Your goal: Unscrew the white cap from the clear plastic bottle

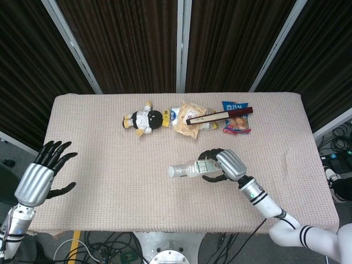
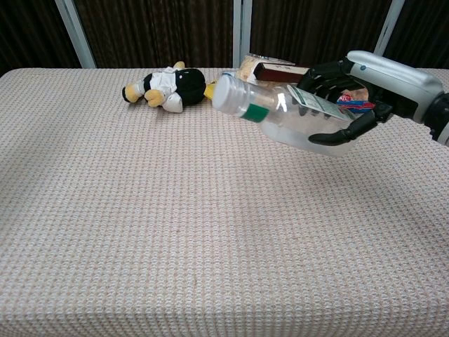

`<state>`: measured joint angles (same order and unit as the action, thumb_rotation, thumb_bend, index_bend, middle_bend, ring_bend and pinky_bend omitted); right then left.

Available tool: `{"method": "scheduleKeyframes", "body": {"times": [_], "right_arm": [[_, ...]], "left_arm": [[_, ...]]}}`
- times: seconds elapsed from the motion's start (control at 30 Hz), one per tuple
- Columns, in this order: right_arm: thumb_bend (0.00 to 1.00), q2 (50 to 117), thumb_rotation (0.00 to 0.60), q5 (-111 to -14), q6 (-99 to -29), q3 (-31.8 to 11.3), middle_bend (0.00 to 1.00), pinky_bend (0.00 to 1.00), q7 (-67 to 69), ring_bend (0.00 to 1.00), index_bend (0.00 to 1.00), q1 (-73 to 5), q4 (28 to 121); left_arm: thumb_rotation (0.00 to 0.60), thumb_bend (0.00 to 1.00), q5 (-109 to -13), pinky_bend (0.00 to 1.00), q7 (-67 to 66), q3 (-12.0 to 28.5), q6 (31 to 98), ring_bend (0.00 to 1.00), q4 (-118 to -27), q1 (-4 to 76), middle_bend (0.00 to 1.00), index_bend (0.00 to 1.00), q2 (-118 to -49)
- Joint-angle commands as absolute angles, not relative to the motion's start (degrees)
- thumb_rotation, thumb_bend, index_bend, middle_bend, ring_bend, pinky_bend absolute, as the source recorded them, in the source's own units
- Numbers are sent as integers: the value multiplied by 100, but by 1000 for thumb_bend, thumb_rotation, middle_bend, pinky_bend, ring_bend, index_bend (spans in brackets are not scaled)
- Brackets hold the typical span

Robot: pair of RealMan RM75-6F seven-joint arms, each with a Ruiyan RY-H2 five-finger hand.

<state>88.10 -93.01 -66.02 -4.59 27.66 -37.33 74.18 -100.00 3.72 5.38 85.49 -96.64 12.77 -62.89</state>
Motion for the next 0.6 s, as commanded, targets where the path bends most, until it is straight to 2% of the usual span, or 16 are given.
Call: {"method": "scheduleKeyframes", "body": {"times": [0.03, 0.3, 0.6], "right_arm": [[355, 8883, 600, -9090, -6365, -636, 571, 482, 2931, 409, 681, -3919, 7939], [388, 9057, 600, -8703, -6051, -928, 577, 502, 2817, 427, 683, -4158, 8345], [397, 9216, 600, -8533, -5865, -1022, 579, 518, 2680, 432, 684, -4317, 8353]], "left_arm": [[600, 157, -10050, 2, 644, 733, 8304, 28, -9797, 1639, 69, 167, -6415], [600, 156, -10065, 6, 1054, 865, 7970, 28, -9854, 2207, 68, 128, -6811], [600, 155, -9917, 6, 1102, 910, 7724, 28, -9727, 2600, 68, 116, -7301]]}}
